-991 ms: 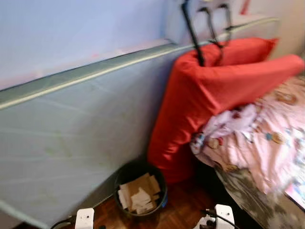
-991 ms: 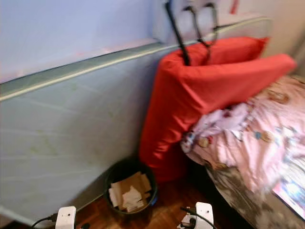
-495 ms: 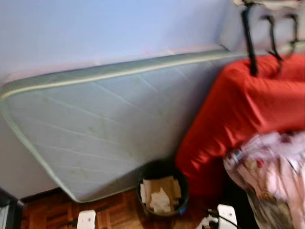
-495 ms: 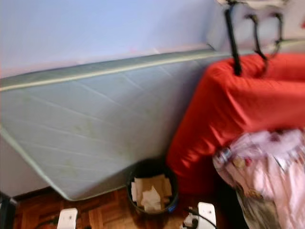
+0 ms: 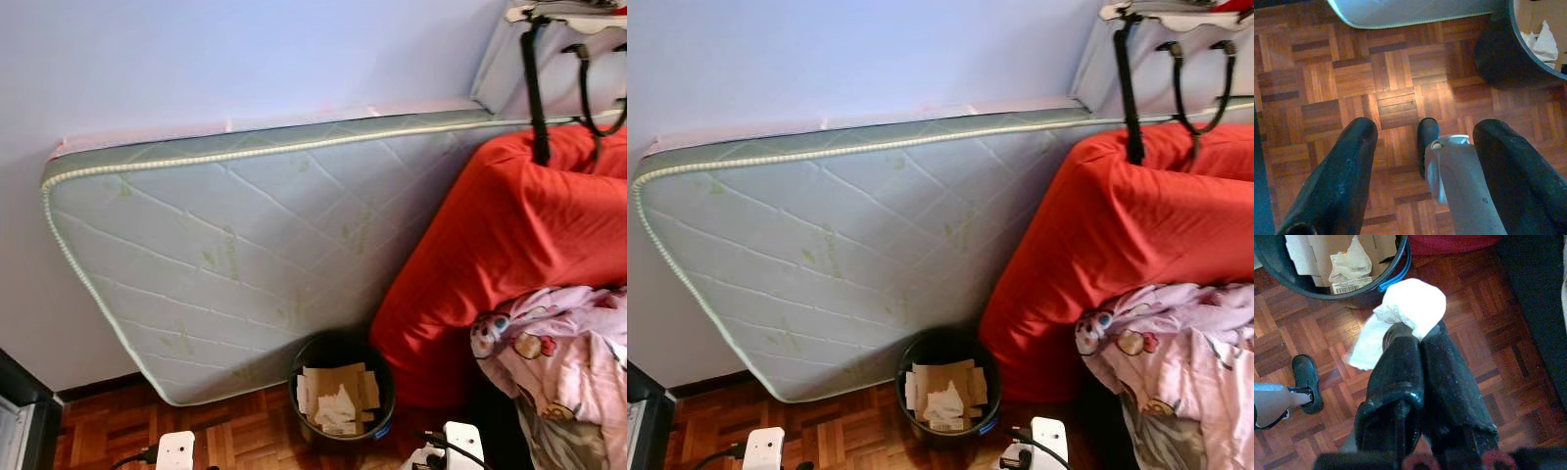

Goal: Clean up the room

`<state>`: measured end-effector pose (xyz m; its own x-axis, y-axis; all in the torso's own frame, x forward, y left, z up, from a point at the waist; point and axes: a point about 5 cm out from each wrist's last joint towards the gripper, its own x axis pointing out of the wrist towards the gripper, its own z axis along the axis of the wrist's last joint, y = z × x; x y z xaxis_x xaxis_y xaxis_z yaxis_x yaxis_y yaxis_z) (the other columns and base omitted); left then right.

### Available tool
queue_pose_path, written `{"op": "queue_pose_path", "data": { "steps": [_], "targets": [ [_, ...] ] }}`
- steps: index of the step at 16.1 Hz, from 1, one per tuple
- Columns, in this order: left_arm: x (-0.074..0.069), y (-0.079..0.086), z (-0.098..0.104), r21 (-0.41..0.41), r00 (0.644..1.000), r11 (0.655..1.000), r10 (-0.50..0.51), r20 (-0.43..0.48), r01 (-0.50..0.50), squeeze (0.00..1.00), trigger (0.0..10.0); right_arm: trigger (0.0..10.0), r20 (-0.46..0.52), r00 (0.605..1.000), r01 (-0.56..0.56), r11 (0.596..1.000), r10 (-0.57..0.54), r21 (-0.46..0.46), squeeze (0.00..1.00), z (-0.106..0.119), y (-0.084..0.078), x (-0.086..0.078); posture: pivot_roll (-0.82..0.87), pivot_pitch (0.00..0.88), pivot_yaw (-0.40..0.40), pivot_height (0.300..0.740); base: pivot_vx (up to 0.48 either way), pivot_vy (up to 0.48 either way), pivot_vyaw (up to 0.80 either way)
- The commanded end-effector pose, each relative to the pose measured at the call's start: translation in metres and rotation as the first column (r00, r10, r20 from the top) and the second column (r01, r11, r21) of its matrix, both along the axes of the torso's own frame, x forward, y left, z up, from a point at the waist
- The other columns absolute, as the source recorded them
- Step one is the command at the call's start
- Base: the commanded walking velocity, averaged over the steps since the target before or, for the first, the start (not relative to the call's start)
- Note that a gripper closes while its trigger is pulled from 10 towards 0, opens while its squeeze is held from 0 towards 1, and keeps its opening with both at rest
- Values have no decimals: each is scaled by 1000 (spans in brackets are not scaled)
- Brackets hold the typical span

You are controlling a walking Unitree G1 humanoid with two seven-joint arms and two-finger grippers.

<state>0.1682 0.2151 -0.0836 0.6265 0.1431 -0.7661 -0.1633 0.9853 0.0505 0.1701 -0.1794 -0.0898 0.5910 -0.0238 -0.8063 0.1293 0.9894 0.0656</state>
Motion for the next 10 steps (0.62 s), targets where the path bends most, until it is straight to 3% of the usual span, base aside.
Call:
{"op": "queue_pose_path", "data": {
  "steps": [1, 10],
  "targets": [
    [3, 3, 1, 35, 1000, 999, -24, -13, 24, 0, 10000, 10000, 25, 999, -34, 999, 33, 41, 0, 6, 15, 18, 93, 0, -71, 740, 0, 0, 0],
    [-1, 12, 2, 56, 999, 998, -37, -26, 39, 0, 10000, 10000, 8, 1000, -31, 999, 31, 41, 0, 2, 23, 8, 91, 0, -27, 740, 0, 0, 0]
  ]
}}
